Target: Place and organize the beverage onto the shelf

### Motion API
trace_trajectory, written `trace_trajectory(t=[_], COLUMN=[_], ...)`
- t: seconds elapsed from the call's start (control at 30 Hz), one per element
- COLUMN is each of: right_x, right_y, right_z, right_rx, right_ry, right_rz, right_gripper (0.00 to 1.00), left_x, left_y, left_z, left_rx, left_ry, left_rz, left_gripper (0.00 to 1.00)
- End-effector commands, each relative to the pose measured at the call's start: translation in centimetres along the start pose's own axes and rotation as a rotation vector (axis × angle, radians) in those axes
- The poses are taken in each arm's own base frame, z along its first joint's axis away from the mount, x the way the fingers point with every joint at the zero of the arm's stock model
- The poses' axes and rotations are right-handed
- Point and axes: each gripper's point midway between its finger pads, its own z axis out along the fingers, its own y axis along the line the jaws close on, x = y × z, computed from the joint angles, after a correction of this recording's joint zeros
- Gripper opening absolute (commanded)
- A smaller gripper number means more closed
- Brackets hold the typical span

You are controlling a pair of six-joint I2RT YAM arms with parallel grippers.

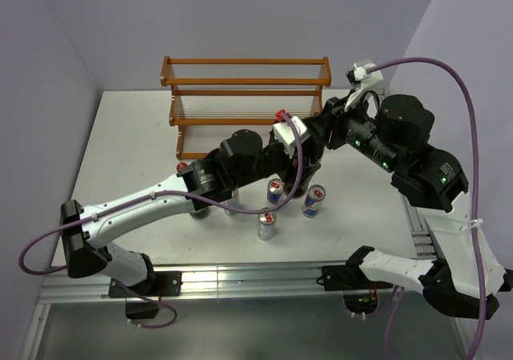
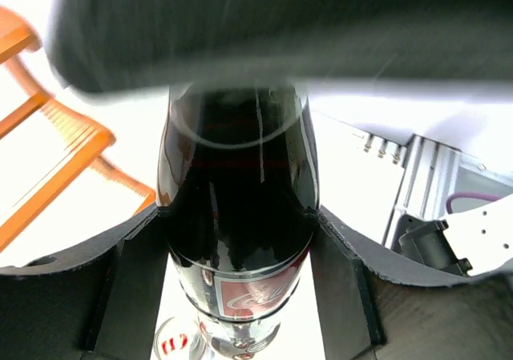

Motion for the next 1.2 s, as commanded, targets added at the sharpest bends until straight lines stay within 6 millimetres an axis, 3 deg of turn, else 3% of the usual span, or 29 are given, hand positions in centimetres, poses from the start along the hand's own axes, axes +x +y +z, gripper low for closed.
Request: trace_trajectory(t=[0.0, 0.17, 0.23, 0.4, 0.53, 0.67, 0.8, 0.83, 1.07, 1.17], right_x=[-8.1, -8.2, -8.2, -7.4, -6.3, -4.6, -3.4, -2.9, -0.6, 0.0], right_y=[1.7, 0.8, 0.5, -1.0, -2.5, -3.9, -4.7, -4.8, -5.5, -5.6], right_z=[-3.0, -4.0, -4.2, -5.2, -6.2, -7.3, -7.8, -7.8, -7.6, -7.4], right_rx=[-0.069, -0.026, -0.015, 0.058, 0.125, 0.181, 0.214, 0.219, 0.245, 0.252], right_ry=[-0.316, -0.344, -0.349, -0.363, -0.385, -0.399, -0.4, -0.391, -0.356, -0.343], right_rz=[0.082, 0.092, 0.091, 0.095, 0.102, 0.113, 0.121, 0.121, 0.129, 0.13], right_gripper=[0.5, 0.67, 0.69, 0.86, 0.92, 0.98, 0.99, 0.99, 0.99, 0.99], left_x=[-11.3, -14.7, -15.3, -18.2, -20.0, -22.1, -23.2, -24.3, -24.8, -25.9], left_y=[2.3, 3.2, 3.7, 6.5, 9.9, 14.8, 19.4, 20.5, 27.9, 29.6], left_z=[-4.4, -6.2, -6.5, -8.2, -9.7, -11.9, -13.3, -14.3, -15.9, -17.3], left_rx=[-0.132, -0.149, -0.163, -0.265, -0.374, -0.499, -0.644, -0.685, -0.821, -0.851], left_ry=[-0.356, -0.41, -0.418, -0.481, -0.515, -0.562, -0.569, -0.591, -0.549, -0.574], left_rz=[-0.071, -0.04, -0.035, -0.043, -0.068, -0.076, -0.023, 0.001, 0.041, 0.06], left_gripper=[0.0, 0.0, 0.0, 0.0, 0.0, 0.0, 0.01, 0.0, 0.0, 0.0])
